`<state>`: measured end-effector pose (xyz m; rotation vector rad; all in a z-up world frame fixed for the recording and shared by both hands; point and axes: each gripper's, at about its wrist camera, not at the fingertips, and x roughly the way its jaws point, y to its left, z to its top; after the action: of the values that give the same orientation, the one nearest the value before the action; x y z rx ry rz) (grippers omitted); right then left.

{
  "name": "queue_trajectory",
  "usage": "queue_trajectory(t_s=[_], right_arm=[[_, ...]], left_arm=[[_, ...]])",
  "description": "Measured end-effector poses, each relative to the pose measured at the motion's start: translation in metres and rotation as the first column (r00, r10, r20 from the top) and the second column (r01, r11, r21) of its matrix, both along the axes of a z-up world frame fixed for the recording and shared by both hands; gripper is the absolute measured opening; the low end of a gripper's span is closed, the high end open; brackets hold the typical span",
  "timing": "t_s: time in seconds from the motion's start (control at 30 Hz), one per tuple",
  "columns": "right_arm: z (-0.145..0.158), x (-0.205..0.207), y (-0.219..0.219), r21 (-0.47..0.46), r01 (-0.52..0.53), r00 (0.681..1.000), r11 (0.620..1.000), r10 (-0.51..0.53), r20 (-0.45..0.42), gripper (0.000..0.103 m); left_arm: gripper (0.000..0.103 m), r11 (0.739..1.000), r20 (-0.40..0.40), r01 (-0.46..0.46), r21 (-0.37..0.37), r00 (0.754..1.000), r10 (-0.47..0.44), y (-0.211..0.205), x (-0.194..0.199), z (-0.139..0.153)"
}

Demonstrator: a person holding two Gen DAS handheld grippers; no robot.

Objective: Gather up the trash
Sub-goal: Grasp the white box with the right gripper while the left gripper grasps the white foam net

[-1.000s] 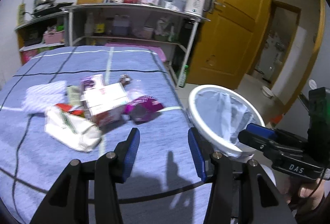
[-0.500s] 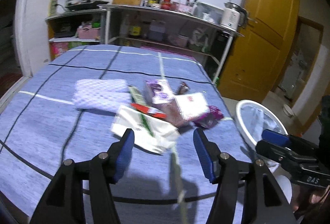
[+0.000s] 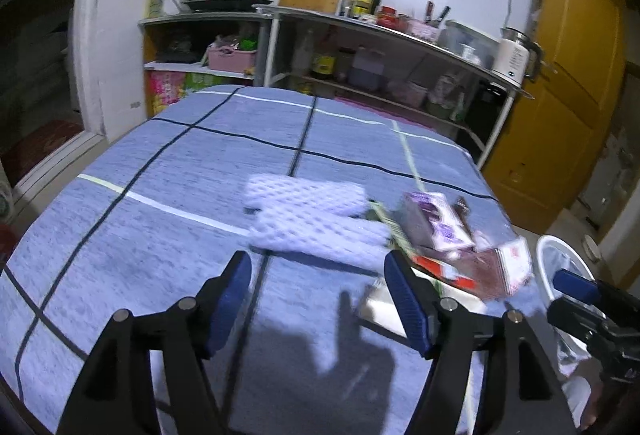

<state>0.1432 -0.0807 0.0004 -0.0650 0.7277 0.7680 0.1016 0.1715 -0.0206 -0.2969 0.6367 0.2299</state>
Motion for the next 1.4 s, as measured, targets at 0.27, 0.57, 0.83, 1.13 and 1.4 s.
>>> queue_trajectory(t_s=[0.27,0.57,0.83,1.13,1.4], right_arm=[[-0.006,0.014,0.02,-0.032,0.001,1.0,0.999,-0.001,0.0,0.067],[-0.009,0.021,0.032,-0.058,0.001,1.0,0.998,-0.001,-0.001,0.067],[-0.01,0.03,0.034,-0.076,0.025,0.999,0.997,-0.027,-0.024,0.066],[-0.007,0.026,0.028,-0.048,0.027,0.999,0.998,-0.028,-0.024,0.053],[0.005,0.015,0.015,-0.015,0.034,0.999,0.999,-0.034,0.003,0.053]], left_arm=[[0.074,1.0,-0.025,0.001,-0.031,1.0,-0.001,0.025,0.024,-0.012],[0.073,0.998,-0.078,0.012,-0.056,0.997,-0.016,0.03,0.047,-0.024],[0.034,0.997,-0.084,0.053,-0.056,0.995,-0.057,0.023,0.046,-0.024],[0.01,0.995,-0.057,0.055,-0.082,0.997,-0.06,0.017,0.026,-0.016],[0.005,0.997,-0.002,0.045,-0.07,0.999,-0.045,0.009,0.005,0.006]])
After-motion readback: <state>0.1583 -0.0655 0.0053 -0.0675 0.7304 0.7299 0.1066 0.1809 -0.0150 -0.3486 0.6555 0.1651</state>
